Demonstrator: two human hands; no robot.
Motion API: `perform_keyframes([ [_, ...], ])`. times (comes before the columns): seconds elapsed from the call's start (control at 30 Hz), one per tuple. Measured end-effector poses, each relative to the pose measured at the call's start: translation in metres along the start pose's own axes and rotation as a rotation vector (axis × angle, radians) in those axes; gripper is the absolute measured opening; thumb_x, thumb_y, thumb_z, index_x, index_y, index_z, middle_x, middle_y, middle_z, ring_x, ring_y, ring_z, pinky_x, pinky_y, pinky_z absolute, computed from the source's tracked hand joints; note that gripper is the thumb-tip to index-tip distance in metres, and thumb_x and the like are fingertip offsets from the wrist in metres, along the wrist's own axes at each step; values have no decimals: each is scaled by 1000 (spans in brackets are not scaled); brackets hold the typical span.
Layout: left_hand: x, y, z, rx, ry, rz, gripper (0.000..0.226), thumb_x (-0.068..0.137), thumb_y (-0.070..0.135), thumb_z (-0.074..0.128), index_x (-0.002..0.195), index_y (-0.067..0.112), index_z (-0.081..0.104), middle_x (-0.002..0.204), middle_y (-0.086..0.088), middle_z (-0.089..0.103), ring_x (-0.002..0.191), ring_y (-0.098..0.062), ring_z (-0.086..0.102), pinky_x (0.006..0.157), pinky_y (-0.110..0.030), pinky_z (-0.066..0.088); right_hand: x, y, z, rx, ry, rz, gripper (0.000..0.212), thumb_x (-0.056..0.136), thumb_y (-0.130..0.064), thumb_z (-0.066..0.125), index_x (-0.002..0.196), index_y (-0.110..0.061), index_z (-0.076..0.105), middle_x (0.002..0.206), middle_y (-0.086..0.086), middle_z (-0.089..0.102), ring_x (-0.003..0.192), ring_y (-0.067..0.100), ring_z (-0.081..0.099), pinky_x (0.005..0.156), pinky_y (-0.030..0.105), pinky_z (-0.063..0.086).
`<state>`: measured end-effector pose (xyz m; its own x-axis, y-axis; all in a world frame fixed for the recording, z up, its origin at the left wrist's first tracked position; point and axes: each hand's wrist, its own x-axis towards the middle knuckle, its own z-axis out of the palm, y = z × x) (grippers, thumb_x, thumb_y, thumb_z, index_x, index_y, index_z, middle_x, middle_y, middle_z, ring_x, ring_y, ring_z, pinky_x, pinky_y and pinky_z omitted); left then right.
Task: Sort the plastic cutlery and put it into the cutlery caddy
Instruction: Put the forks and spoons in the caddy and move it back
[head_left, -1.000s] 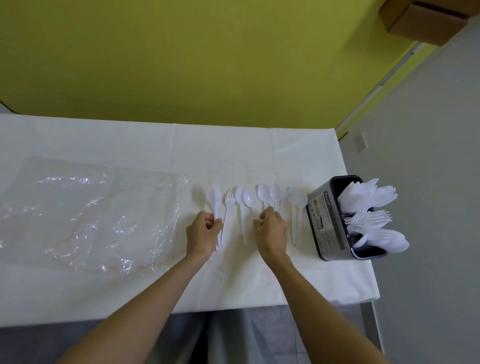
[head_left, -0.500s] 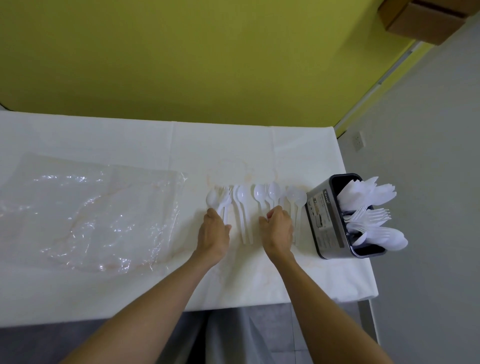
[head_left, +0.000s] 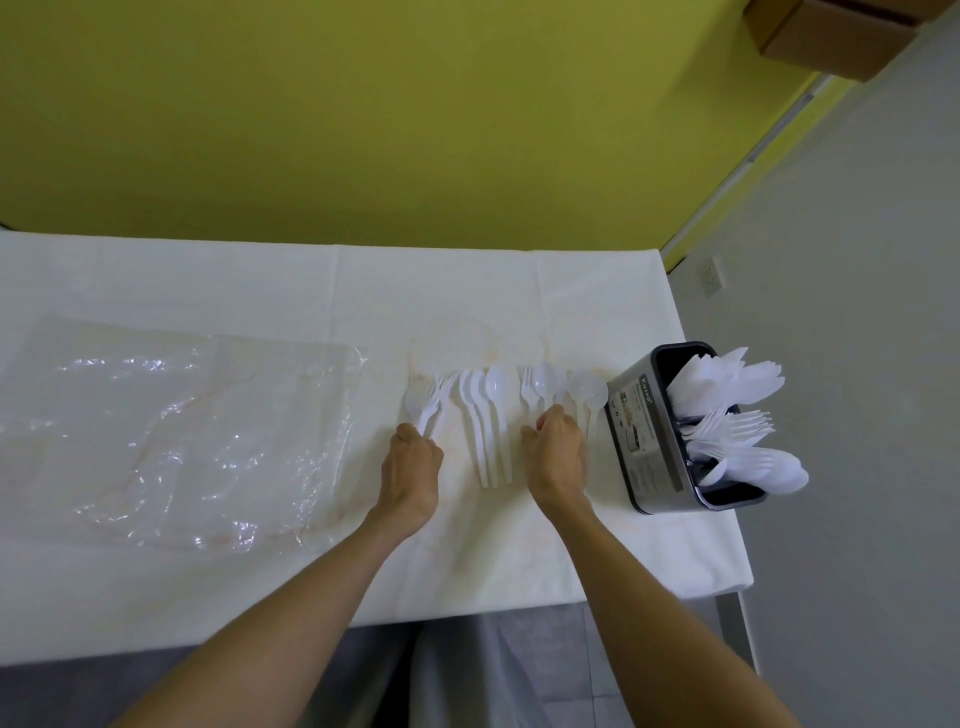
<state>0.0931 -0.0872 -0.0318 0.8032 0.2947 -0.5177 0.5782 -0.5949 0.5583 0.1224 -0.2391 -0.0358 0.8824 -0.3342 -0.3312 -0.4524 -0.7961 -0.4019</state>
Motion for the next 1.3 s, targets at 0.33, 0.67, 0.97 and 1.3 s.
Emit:
perform_keyframes([
  [0.33, -9, -7, -1, 94, 53, 81, 25, 101, 20, 32, 104, -1, 44, 106, -18, 49, 95, -29, 43, 77, -32, 33, -3, 1, -8, 151, -172, 26, 23, 85, -6, 57, 65, -10, 46, 56, 2, 46, 49, 14, 46, 46, 20, 38],
  [0.67, -26, 30, -18, -182, -97, 223, 24, 99, 3, 31, 118, 10, 44, 107, -7, 56, 95, -22, 53, 73, -30, 44, -35, 16, -73, 520, -128, -146, 5, 90, -10, 60, 90, -11, 56, 81, 11, 68, 60, 19, 69, 60, 28, 59],
  [0.97, -53, 127, 3, -674, -302, 371, 18, 97, 12, 47, 88, 20, 61, 90, -2, 65, 92, -21, 62, 84, -33, 46, -63, 48, -188, 778, 182, -280, 23, 94, -19, 64, 80, -2, 56, 70, 10, 70, 67, 24, 71, 67, 34, 61],
  [1.3, -92, 179, 54, -944, -382, 350, 7, 90, 8, 62, 85, 13, 65, 89, -1, 70, 91, -12, 66, 86, -26, 51, -34, 106, -219, 960, 592, -180, 19, 95, -16, 63, 77, -19, 58, 73, 7, 68, 66, 16, 67, 72, 38, 57],
])
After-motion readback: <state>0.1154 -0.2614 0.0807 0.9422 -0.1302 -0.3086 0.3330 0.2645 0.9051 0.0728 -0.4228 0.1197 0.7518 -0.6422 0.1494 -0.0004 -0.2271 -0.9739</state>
